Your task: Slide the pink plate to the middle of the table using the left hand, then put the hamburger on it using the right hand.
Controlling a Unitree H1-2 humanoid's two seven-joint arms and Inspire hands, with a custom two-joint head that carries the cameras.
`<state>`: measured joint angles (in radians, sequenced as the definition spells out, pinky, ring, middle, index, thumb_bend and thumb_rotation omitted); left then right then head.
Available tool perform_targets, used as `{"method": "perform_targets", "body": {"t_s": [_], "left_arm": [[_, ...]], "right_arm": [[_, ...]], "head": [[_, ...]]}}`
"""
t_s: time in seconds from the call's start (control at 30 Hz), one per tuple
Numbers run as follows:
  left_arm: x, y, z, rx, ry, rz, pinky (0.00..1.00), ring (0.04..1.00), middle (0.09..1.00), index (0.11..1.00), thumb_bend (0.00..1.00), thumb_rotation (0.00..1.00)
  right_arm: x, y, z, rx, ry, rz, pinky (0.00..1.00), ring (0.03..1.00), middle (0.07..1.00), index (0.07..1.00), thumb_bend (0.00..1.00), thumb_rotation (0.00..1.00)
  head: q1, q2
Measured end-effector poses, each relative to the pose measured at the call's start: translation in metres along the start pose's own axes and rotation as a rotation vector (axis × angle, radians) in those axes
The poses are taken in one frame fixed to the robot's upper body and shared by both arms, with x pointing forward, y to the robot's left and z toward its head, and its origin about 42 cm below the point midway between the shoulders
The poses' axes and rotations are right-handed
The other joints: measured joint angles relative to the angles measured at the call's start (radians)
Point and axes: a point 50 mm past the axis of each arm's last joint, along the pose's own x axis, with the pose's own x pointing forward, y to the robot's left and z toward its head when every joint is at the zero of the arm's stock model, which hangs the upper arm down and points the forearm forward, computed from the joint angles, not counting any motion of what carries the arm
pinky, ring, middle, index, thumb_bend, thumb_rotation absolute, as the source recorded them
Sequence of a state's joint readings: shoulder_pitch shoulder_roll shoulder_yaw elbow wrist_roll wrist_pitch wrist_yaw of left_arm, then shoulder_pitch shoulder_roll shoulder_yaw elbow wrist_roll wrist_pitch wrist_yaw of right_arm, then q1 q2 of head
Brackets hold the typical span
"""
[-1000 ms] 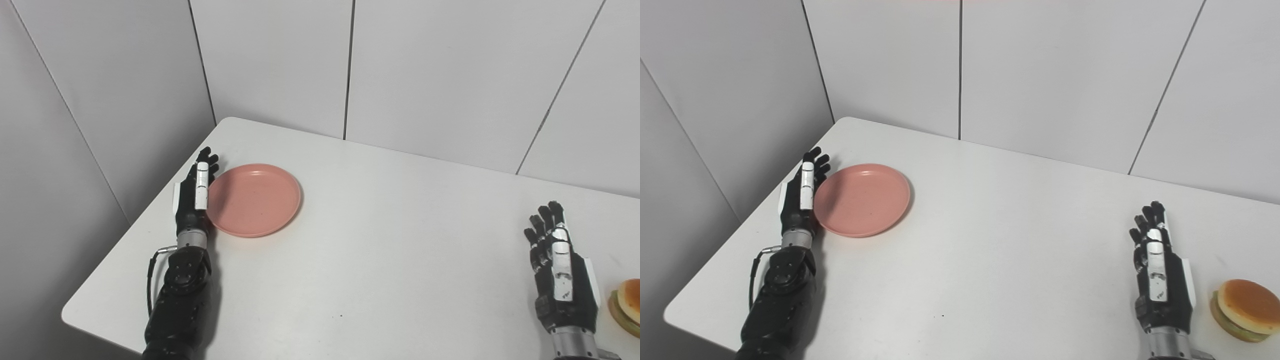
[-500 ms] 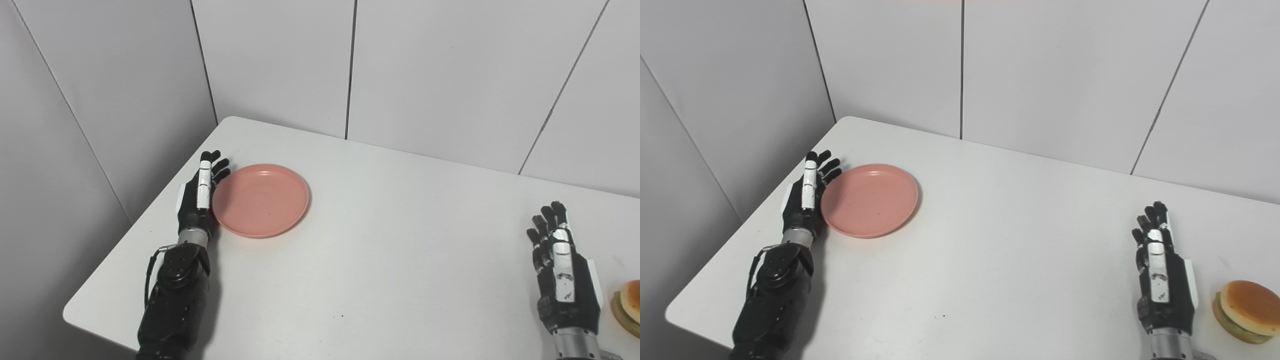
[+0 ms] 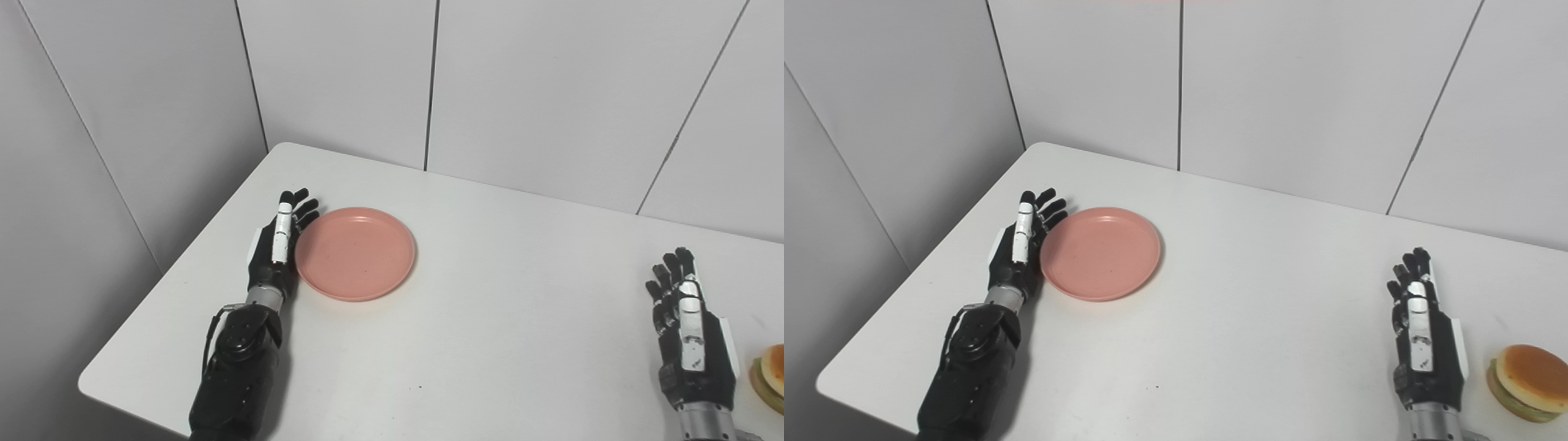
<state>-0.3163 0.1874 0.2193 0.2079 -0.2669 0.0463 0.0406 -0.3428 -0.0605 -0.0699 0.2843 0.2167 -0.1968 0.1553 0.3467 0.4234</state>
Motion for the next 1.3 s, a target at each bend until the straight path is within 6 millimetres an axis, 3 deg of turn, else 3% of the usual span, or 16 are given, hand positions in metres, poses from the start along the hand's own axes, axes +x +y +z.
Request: {"method": "perform_targets", "body": {"t_s": [0.2, 0.43, 0.6, 0.97, 1.3], "left_arm": [[-0.002, -0.025, -0.009, 0.017, -0.009, -0.07, 0.88, 0.869, 0.856, 0.844, 0.61, 1.0], [-0.005, -0.039, -0.015, 0.04, -0.016, -0.098, 0.89, 0.865, 0.852, 0.836, 0.61, 1.0], [-0.005, -0.044, -0.017, 0.066, -0.013, -0.115, 0.89, 0.863, 0.852, 0.83, 0.6, 1.0], [-0.008, -0.049, -0.019, 0.059, -0.02, -0.141, 0.89, 0.877, 0.868, 0.853, 0.62, 1.0], [-0.012, -0.056, -0.023, 0.057, -0.025, -0.189, 0.89, 0.872, 0.87, 0.857, 0.6, 1.0]], "right_arm": [[0.002, 0.001, -0.001, 0.0, 0.005, 0.002, 1.0, 1.0, 1.0, 1.0, 0.53, 0.9], [0.001, 0.0, -0.001, 0.002, 0.002, -0.007, 1.0, 1.0, 1.0, 1.0, 0.53, 0.85], [0.001, 0.001, -0.001, -0.013, 0.006, -0.008, 1.0, 1.0, 1.0, 1.0, 0.52, 0.9], [-0.001, 0.006, -0.001, -0.048, 0.006, 0.003, 1.0, 1.0, 1.0, 1.0, 0.58, 0.89], [-0.003, 0.026, -0.003, -0.034, 0.029, -0.015, 1.0, 1.0, 1.0, 1.0, 0.62, 0.88]], "head": [[-0.002, 0.002], [-0.035, 0.009], [-0.07, 0.02], [-0.182, 0.04], [-0.284, 0.055]]}}
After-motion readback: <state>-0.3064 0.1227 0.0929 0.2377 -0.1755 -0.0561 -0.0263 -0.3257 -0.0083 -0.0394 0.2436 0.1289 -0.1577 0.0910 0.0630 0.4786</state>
